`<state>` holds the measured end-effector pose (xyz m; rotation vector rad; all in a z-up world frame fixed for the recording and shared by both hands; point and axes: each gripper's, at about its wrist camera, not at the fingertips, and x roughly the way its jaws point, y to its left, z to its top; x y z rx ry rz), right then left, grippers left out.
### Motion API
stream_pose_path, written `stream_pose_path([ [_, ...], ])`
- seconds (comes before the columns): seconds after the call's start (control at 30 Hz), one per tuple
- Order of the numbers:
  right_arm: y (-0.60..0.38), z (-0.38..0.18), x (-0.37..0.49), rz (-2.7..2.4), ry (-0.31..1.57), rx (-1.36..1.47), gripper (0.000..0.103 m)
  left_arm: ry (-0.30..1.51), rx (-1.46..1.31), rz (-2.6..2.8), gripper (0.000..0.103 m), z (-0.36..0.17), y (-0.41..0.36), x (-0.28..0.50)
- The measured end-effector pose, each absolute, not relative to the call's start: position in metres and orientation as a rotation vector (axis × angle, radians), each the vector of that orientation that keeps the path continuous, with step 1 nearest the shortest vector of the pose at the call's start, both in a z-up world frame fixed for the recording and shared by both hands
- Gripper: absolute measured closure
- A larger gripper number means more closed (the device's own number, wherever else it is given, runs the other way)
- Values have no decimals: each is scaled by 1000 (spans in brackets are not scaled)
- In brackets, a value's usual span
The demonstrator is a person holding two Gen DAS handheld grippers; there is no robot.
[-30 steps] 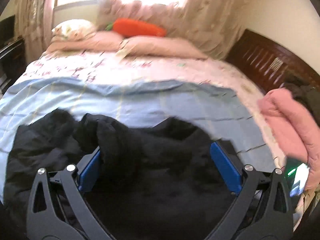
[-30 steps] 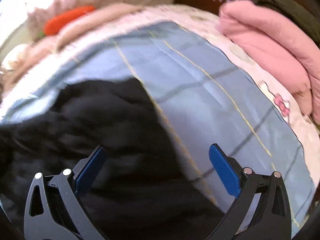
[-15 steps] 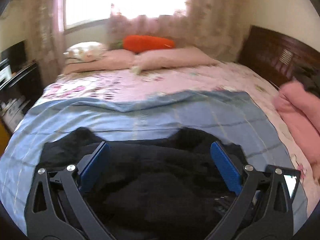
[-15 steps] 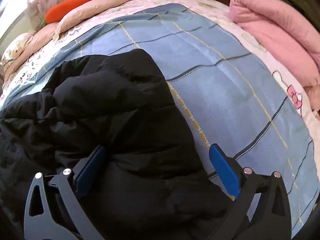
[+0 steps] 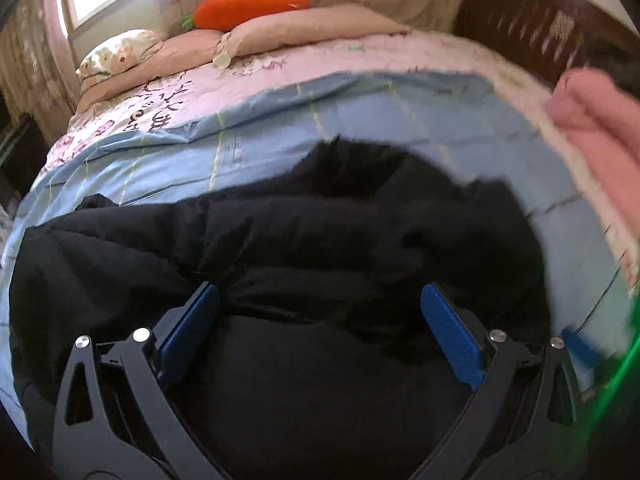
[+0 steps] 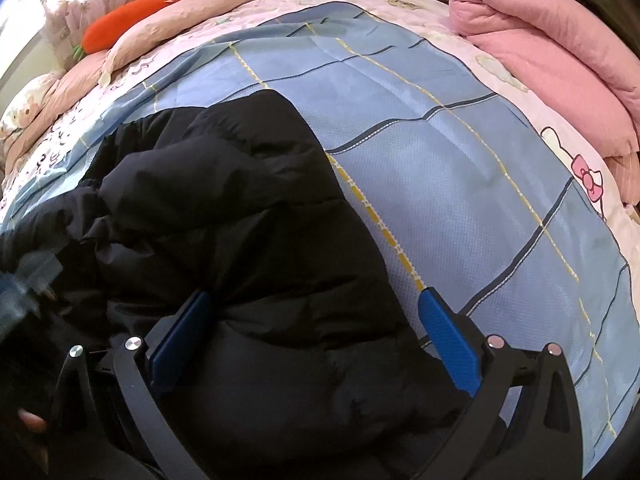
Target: Fold large clothes
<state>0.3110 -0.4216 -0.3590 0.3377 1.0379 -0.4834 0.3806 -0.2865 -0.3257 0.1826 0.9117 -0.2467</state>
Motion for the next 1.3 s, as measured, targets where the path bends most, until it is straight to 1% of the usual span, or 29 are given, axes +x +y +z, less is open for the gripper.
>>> stream_pose_path([
  [0.3, -412, -360, 316, -456, 1032, 294, 1, 877, 194, -101, 3, -317, -223, 380],
  [0.37, -413, -362, 316, -461, 1028, 293, 1, 864, 166, 0, 3, -315, -187, 383],
  [0.4, -414, -364, 315, -460, 1025, 302, 1, 888, 114, 23, 2, -318, -165, 388],
  [0.47, -415, -368, 315, -439, 1024, 342, 1, 1002, -122, -58, 2, -337, -113, 401],
  [0.5, -414, -371, 316, -430, 1029, 350, 1, 1024, -149, -86, 2, -343, -104, 404],
  [0.6, -406, -373, 319, -462, 1022, 288, 1, 964, -5, -80, 2, -348, -121, 398],
  [0.73, -406, -381, 329, -479, 1078, 279, 1, 991, -44, -83, 2, -363, -119, 404],
  [0.87, -405, -381, 332, -491, 1102, 265, 1, 1012, -32, -85, 2, -362, -122, 406],
  [0.93, -400, -358, 328, -562, 1141, 265, 1, 1041, -17, -113, 2, -346, -121, 407],
  [0.97, -397, -342, 323, -565, 1119, 282, 2, 1023, -3, -123, 4, -333, -120, 401],
  [1.0, -391, -315, 310, -533, 1047, 328, 2, 978, 28, -130, 8, -313, -121, 394],
  [1.07, -376, -272, 284, -438, 958, 382, 2, 876, 118, -139, 8, -264, -121, 367],
  [1.1, -364, -252, 268, -396, 954, 373, 2, 853, 123, -148, 5, -246, -120, 356],
  [1.13, -356, -242, 256, -380, 952, 363, 2, 842, 107, -156, 2, -231, -116, 343],
  [1.2, -337, -227, 216, -345, 933, 371, 2, 849, 88, -169, 2, -217, -111, 327],
  [1.3, -321, -241, 145, -410, 959, 501, 2, 819, 153, -170, 2, -214, -110, 304],
])
